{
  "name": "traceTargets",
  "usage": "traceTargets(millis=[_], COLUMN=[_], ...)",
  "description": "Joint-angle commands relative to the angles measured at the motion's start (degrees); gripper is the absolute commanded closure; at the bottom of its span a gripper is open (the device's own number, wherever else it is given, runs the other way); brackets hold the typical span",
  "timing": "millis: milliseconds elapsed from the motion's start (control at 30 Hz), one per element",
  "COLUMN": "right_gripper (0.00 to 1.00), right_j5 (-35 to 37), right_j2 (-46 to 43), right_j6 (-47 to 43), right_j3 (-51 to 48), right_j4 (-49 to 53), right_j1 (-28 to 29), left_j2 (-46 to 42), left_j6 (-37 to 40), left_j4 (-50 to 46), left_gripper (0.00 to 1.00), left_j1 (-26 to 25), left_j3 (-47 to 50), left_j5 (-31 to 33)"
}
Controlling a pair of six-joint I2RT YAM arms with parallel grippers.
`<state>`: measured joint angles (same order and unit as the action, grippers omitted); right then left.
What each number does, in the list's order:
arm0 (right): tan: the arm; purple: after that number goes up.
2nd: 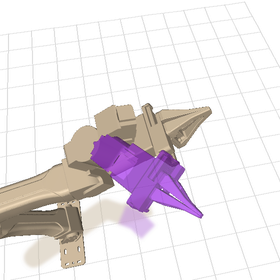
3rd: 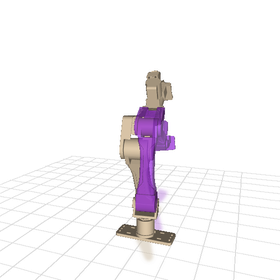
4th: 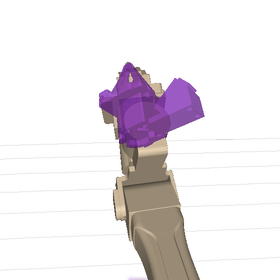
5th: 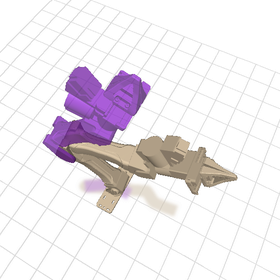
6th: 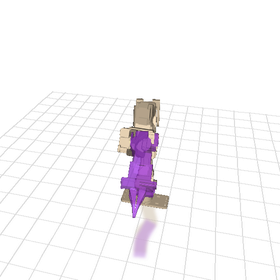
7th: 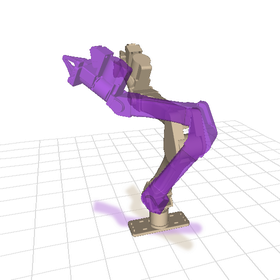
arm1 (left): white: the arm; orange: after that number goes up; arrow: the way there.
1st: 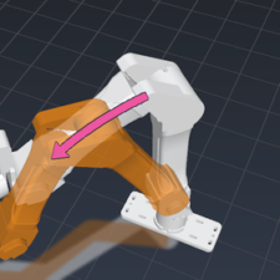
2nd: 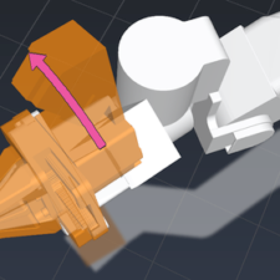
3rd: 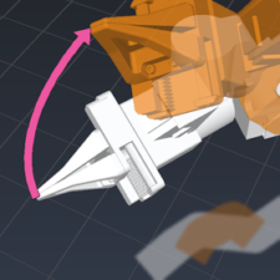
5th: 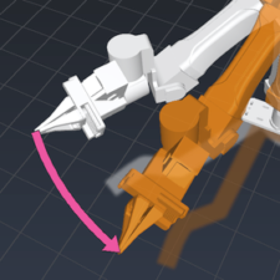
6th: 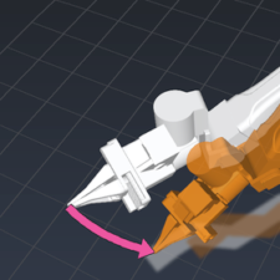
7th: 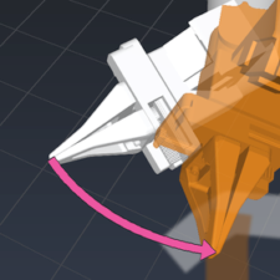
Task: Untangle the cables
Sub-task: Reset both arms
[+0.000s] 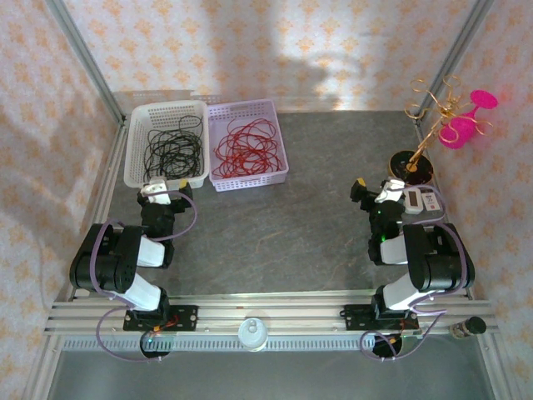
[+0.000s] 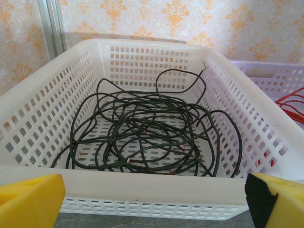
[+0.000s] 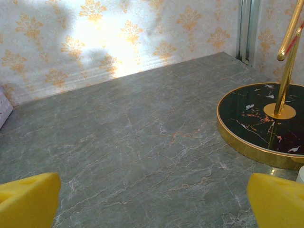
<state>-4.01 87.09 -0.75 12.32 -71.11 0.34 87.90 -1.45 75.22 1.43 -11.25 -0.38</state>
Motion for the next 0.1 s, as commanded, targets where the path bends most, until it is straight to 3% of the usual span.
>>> traceTargets(millis=[0,67], right_gripper=[0.00,0.00], right_j5=[1.37,1.40], right_j2=[0.01,-0.02], right_j6=[-0.83,-0.83], right_j3=[0.43,0.43], right_j4=[-0.52,-0.47], right_j1=[0.31,0.35], left_j2=[-0.01,0.00], left_j6=[0.11,0.14], left_j4=[-0.16,0.10], left_gripper=[0.01,0.01], left_j1=[-0.16,-0.15], left_j3=[-1.27,-1.21], left_j5=[0.16,0.28])
